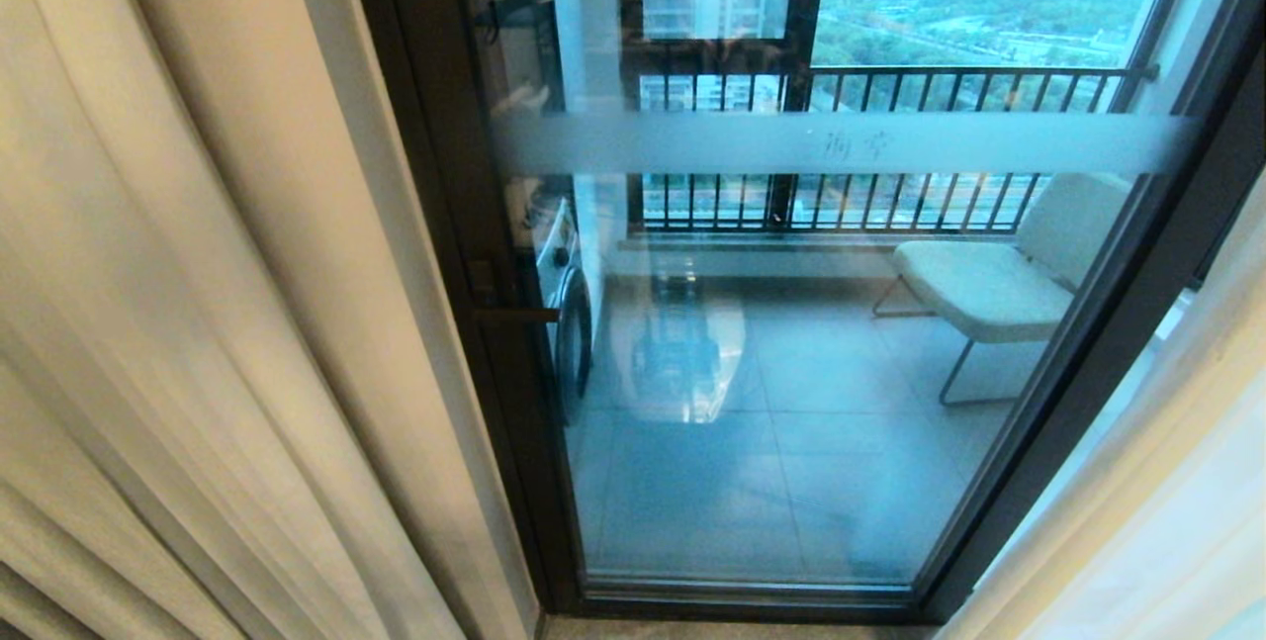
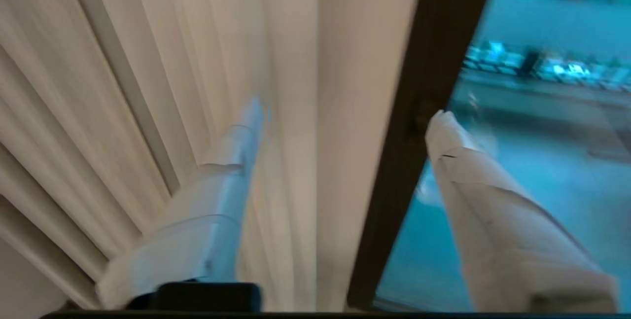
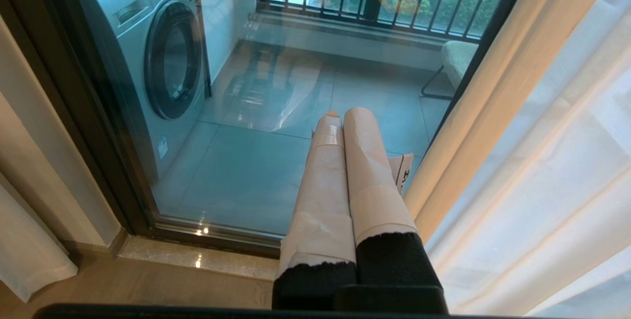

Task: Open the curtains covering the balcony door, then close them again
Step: Close the inner curtains on both sides

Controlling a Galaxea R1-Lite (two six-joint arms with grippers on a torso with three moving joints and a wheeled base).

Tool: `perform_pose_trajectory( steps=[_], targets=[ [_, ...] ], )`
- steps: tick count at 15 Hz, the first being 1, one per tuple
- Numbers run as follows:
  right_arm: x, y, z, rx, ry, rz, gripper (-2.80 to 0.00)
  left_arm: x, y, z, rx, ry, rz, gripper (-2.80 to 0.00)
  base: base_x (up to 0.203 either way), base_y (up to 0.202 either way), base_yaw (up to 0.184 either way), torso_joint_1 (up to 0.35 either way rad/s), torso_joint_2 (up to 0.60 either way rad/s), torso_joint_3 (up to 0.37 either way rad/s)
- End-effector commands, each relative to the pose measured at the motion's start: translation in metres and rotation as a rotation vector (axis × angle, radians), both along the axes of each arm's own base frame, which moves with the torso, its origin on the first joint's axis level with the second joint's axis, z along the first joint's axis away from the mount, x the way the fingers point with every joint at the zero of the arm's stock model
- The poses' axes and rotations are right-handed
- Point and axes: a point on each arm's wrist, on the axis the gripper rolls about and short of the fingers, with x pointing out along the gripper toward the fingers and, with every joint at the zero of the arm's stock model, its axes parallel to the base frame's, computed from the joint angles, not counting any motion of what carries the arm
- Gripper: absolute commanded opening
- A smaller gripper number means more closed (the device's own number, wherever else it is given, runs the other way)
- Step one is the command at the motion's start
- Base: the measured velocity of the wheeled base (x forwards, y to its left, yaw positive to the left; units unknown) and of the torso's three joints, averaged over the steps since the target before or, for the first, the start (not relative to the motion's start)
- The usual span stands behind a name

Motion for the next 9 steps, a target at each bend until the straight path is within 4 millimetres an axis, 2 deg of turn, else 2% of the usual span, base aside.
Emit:
perform_pose_trajectory(
  steps=[1, 6, 9],
  targets=[
    [0.000, 0.000, 0.000, -0.001, 0.001, 0.001, -2.80, 0.045, 0.001, 0.009, 0.002, 0.056, 0.046, 0.00, 0.000, 0.000, 0.000, 0.000, 0.00, 0.000],
    [0.000, 0.000, 0.000, -0.001, 0.002, 0.001, -2.80, 0.102, 0.007, 0.032, 0.008, 0.007, 0.163, 0.00, 0.000, 0.000, 0.000, 0.000, 0.00, 0.000],
    [0.000, 0.000, 0.000, -0.001, 0.002, 0.001, -2.80, 0.124, 0.014, 0.037, 0.009, -0.021, 0.247, 0.00, 0.000, 0.000, 0.000, 0.000, 0.00, 0.000]
  ],
)
